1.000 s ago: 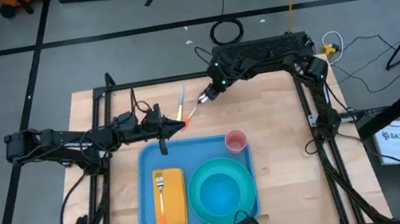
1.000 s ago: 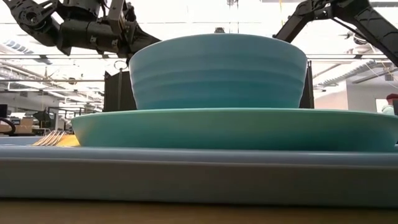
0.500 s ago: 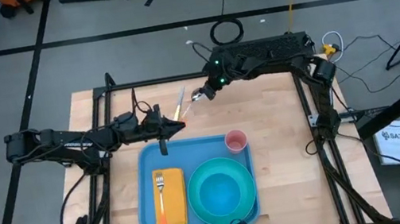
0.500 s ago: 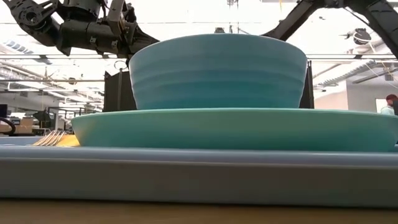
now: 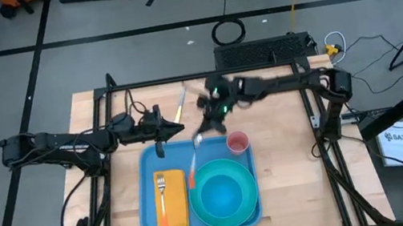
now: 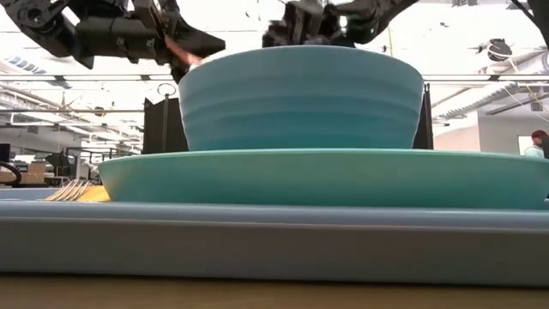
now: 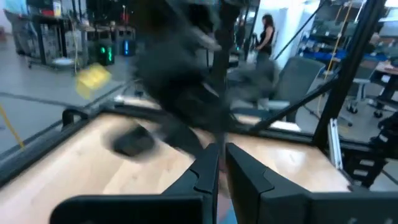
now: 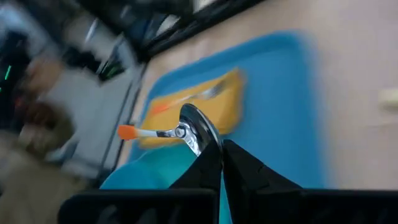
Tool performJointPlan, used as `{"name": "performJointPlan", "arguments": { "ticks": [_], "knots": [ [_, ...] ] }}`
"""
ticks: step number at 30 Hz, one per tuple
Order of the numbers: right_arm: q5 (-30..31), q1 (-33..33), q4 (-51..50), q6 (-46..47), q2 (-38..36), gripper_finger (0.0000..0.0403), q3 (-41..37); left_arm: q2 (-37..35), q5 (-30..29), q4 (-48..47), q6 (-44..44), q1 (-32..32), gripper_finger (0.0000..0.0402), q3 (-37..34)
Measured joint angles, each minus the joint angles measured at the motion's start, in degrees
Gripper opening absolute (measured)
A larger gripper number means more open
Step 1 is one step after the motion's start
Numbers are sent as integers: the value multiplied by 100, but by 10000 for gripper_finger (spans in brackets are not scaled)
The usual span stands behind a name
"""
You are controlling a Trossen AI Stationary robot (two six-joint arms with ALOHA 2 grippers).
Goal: Set up tray
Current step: Put the orange spoon on the yellow napkin to the right of the orange fork
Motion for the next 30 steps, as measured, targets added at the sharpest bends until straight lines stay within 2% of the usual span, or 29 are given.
{"name": "performJointPlan", "arguments": {
  "ticks": [2,6,12,14,30],
  "knots": [
    [20,384,95,-41,81,0,0,-238,-9,-173,7,0,33,2],
    [544,1018,325,-117,296,0,-3,-655,-203,-650,70,0,33,2],
    [1170,1548,675,-391,667,0,346,-977,-254,-909,12,1,33,2],
    [1355,1623,686,-526,797,0,560,-1009,-285,-942,-13,0,33,2],
    [1354,1682,163,-878,2571,0,2401,-1012,-378,-1098,-23,-44,33,2]
  ]
}}
